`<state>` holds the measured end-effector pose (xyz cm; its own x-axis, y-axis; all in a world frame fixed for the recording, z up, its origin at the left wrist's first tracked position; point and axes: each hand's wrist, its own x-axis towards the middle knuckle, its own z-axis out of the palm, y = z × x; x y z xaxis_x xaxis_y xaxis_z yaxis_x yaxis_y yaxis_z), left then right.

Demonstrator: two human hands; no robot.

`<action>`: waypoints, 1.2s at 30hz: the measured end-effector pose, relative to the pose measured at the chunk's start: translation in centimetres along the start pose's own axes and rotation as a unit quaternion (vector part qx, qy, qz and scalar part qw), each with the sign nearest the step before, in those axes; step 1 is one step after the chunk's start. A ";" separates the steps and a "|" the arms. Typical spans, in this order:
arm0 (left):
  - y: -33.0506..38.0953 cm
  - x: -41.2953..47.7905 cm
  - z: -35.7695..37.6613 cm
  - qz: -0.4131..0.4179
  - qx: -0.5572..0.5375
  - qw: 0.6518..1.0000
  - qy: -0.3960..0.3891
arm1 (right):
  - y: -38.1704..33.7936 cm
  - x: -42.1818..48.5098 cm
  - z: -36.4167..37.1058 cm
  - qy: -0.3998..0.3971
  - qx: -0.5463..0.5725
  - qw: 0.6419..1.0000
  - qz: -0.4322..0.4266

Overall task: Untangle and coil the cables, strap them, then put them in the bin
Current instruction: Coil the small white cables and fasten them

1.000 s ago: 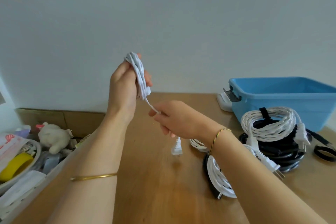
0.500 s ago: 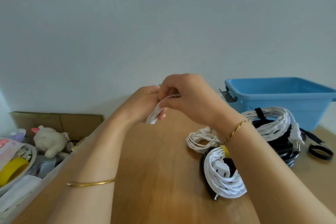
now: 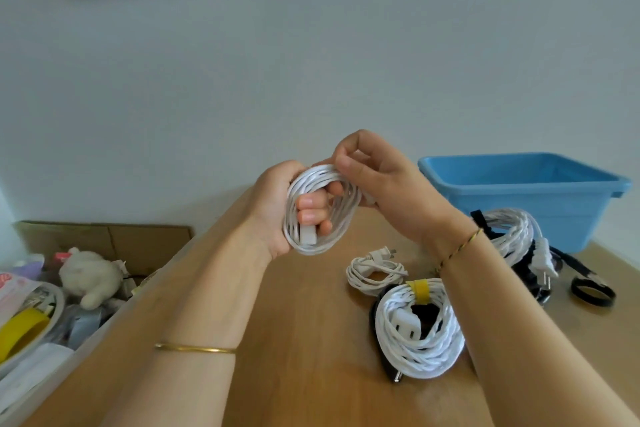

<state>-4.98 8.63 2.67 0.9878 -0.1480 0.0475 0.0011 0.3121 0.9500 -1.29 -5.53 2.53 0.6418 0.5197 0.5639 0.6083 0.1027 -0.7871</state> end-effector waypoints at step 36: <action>-7.5 0.9 17.2 0.147 0.117 0.973 0.134 | -2.1 -13.0 -12.3 0.389 -0.040 0.911 0.134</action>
<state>-6.79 -9.96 0.88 0.9453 0.1756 0.2748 -0.2915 0.0773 0.9535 -5.11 -22.94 -0.07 0.8894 -0.2447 0.3862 0.3940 -0.0185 -0.9189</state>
